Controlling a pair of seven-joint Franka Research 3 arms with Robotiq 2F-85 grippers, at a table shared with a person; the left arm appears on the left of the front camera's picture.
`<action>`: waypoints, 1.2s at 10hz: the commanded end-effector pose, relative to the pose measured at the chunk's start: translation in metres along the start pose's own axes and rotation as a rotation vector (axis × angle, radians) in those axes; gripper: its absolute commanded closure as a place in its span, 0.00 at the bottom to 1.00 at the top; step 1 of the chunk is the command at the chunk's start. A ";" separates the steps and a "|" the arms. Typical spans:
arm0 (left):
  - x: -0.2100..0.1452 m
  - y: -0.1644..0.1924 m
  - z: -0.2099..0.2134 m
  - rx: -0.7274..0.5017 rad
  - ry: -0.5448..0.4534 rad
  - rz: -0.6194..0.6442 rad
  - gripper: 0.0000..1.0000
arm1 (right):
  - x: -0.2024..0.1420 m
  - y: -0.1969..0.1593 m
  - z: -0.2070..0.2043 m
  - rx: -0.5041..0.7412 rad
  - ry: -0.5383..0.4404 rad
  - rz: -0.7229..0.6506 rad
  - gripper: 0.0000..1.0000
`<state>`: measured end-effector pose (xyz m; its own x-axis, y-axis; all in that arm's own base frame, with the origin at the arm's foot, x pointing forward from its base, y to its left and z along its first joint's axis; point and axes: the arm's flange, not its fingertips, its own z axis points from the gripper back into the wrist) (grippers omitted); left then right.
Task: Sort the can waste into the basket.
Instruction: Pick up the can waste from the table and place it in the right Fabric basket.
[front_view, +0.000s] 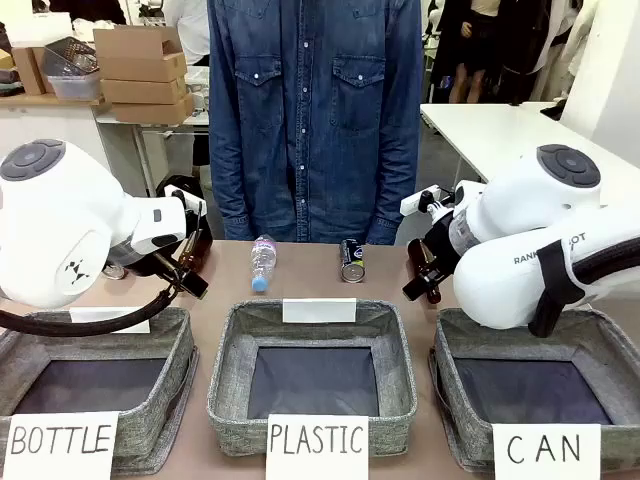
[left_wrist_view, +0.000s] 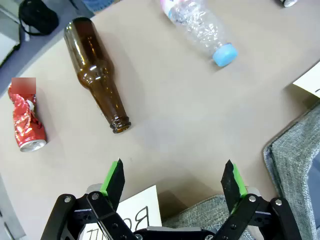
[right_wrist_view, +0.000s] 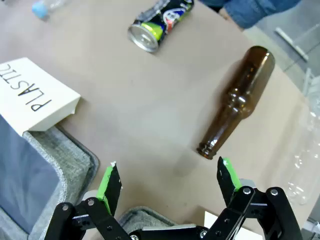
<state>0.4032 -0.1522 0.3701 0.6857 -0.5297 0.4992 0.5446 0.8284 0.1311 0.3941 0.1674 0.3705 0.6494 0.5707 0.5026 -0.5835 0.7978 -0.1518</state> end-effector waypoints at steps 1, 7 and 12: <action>0.000 0.000 0.000 0.000 0.000 0.000 0.00 | 0.000 0.000 0.000 0.000 0.000 0.000 0.00; 0.000 0.000 0.000 0.000 0.000 0.000 0.00 | 0.000 0.000 0.000 0.000 0.000 0.000 0.00; 0.000 0.000 0.000 0.000 0.000 -0.001 0.00 | 0.000 0.000 0.000 0.000 0.000 0.001 0.00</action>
<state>0.4030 -0.1525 0.3701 0.6853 -0.5303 0.4991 0.5451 0.8280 0.1313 0.3941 0.1675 0.3705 0.6491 0.5712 0.5024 -0.5838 0.7975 -0.1523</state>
